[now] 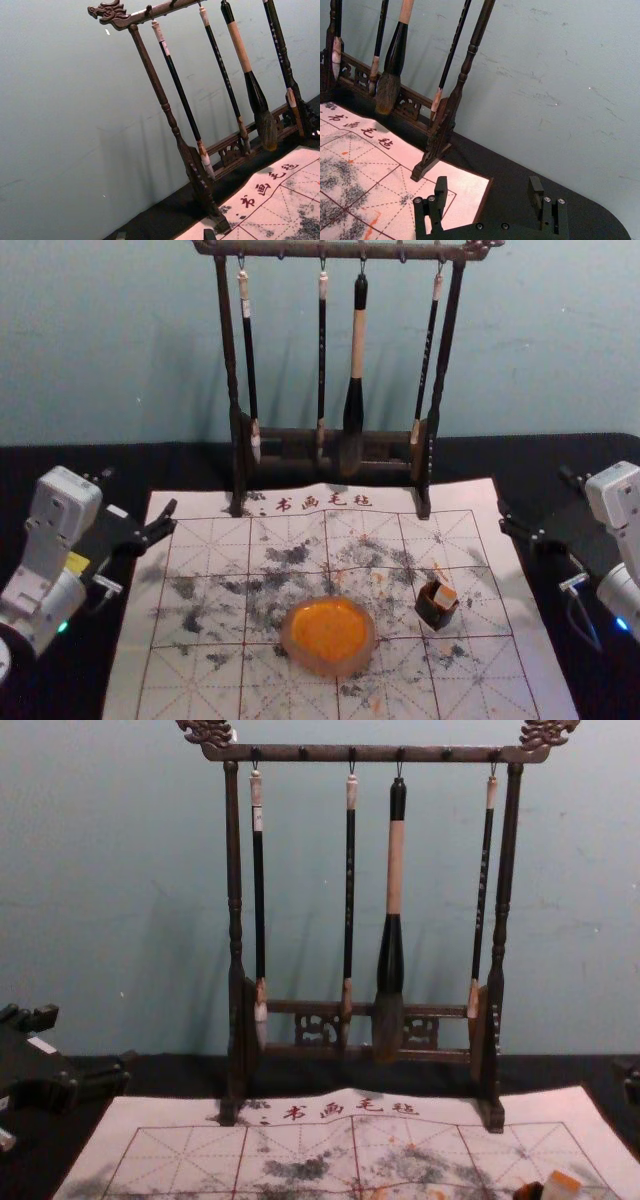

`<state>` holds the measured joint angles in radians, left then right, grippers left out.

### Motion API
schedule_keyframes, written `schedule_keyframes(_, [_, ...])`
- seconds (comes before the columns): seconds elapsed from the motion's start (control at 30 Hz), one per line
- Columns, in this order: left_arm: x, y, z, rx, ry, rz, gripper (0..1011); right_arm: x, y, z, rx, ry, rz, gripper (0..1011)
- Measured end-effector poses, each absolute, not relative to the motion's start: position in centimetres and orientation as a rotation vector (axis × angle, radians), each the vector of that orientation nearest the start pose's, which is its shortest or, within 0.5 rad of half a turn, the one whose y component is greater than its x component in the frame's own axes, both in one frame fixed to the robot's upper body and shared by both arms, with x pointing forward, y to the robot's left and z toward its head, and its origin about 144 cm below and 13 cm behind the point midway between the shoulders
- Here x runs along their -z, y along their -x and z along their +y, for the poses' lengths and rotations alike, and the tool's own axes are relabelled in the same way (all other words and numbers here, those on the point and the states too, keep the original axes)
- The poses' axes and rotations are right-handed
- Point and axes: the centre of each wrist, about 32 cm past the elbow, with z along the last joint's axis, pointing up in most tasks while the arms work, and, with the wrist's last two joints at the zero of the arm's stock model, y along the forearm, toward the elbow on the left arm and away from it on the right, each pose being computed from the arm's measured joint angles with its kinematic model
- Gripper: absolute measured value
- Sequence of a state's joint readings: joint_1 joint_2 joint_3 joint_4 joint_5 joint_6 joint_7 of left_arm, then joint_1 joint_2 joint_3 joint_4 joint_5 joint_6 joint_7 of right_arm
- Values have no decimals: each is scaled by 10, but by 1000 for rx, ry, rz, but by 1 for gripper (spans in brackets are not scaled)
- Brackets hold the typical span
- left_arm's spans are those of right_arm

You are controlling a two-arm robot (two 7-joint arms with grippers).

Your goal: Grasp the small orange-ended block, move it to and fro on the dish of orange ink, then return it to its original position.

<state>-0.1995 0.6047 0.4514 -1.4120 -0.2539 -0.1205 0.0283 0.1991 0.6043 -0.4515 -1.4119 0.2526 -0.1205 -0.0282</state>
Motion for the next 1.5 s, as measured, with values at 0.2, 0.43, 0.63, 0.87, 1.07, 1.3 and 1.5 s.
schedule_keyframes(0.2, [-1140, -489, 310, -1248, -304, -285, 1001, -1140, -489, -310, 1248, 305, -286, 1000])
schedule_keyframes(0.43, [-1140, -489, 310, -1248, -304, -285, 1001, -1140, -489, -310, 1248, 304, -285, 1000])
schedule_keyframes(0.63, [-1140, -489, 310, -1248, -305, -285, 1001, -1140, -489, -310, 1248, 304, -285, 1000])
schedule_keyframes(0.87, [-1140, -489, 310, -1248, -304, -285, 1001, -1140, -489, -310, 1248, 304, -285, 1000])
schedule_keyframes(1.07, [-1140, -489, 310, -1248, -304, -285, 1002, -1140, -489, -310, 1248, 304, -285, 1000])
schedule_keyframes(1.3, [-1140, -489, 310, -1248, -304, -285, 1001, -1140, -489, -310, 1248, 304, -285, 1000])
schedule_keyframes(1.5, [-1140, -489, 310, -1248, -304, -285, 1001, -1140, -489, -310, 1248, 305, -285, 1000])
